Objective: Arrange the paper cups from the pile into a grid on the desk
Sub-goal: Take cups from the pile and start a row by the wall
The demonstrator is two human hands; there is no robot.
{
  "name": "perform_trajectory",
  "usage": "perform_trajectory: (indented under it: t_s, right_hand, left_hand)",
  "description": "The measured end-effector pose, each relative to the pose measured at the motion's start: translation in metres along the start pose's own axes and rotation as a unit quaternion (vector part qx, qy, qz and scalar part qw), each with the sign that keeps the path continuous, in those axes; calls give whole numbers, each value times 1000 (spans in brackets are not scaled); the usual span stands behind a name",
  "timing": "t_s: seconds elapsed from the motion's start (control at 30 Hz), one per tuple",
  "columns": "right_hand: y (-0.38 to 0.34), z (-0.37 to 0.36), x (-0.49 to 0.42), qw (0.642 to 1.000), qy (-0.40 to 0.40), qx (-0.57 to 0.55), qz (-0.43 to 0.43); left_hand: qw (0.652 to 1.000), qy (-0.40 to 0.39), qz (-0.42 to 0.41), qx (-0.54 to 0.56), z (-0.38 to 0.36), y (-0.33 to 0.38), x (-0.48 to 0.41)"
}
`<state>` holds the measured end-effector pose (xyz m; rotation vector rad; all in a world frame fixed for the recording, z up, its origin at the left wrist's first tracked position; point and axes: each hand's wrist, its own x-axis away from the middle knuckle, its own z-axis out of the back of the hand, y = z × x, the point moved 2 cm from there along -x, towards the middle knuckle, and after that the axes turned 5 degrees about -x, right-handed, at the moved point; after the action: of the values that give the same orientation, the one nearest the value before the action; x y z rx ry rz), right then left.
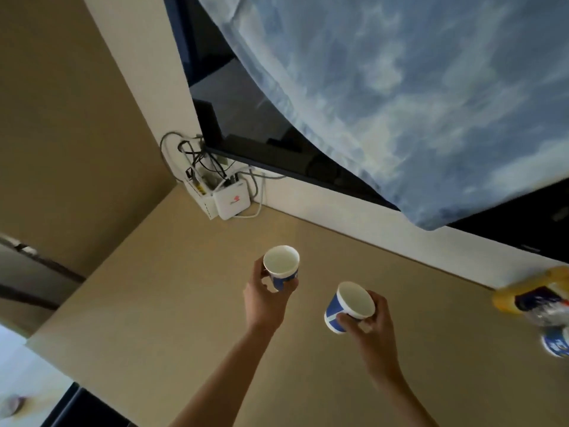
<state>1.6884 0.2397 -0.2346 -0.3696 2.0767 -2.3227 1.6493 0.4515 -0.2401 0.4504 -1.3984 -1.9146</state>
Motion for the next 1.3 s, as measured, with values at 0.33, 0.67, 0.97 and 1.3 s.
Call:
perform_trajectory:
  t_s: [0.33, 0.67, 0.97, 1.3]
  right_hand:
    - [33, -83, -46, 1000, 0, 22, 4]
    - [62, -103, -91, 999, 29, 47, 1]
    - [79, -97, -103, 999, 25, 47, -8]
    - [81, -93, -120, 998, 11, 62, 7]
  left_hand:
    - [1000, 6, -23, -12, -15, -63, -103]
    - [995, -15, -95, -36, -63, -74, -225]
    - [990, -34, -116, -66, -84, -85, -260]
    - [985, -54, -134, -92, -94, -81, -267]
